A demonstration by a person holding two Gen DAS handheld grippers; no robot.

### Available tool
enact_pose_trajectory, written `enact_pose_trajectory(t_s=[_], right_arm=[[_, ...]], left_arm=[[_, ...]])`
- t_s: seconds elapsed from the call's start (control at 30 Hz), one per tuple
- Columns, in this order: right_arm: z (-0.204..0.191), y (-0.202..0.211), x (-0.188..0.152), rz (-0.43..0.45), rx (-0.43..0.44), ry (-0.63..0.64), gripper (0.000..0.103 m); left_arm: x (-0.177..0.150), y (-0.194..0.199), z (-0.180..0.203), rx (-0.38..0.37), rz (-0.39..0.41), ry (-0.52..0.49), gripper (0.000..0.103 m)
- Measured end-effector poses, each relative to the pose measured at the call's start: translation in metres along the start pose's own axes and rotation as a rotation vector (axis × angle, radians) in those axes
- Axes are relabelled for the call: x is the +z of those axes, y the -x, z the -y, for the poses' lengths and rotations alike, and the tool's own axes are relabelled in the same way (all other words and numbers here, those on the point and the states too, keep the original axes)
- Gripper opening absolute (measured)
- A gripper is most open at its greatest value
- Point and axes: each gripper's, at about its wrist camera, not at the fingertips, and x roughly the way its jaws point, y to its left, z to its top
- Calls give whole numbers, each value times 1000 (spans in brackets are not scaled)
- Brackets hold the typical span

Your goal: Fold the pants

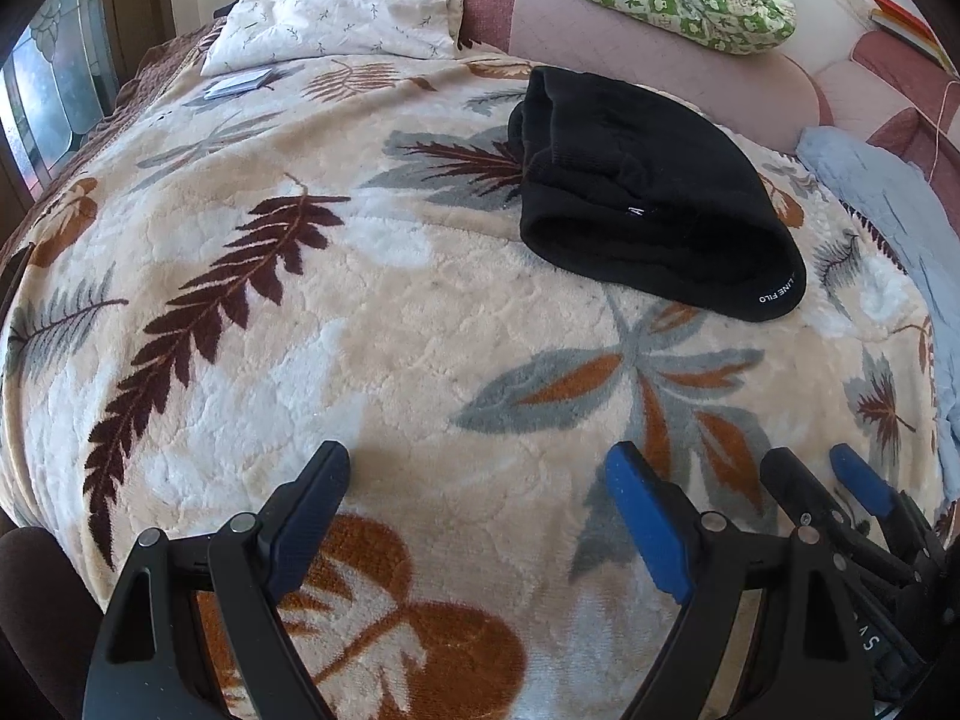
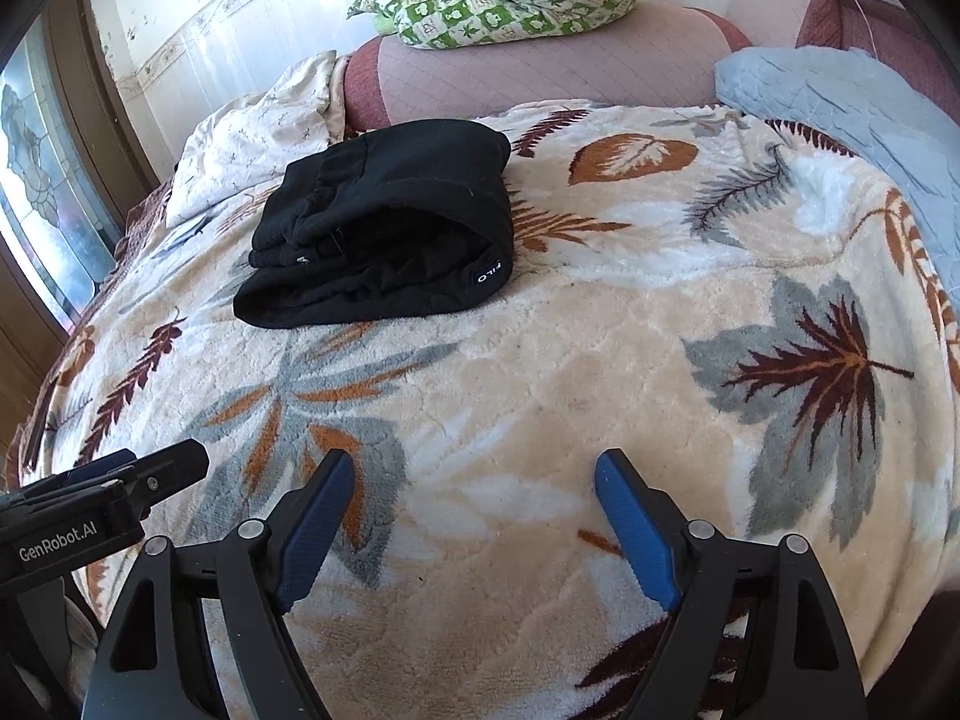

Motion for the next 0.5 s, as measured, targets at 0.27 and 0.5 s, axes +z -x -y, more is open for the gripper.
enact_pose_trajectory(t_s=[0.27, 0.5], right_arm=[[-16, -8, -9, 27, -59, 102, 99], [-17, -11, -10, 43, -57, 112, 103]], left_arm=[[-1, -6, -1, 4, 19, -17, 93], [-4, -13, 7, 31, 54, -58, 103]])
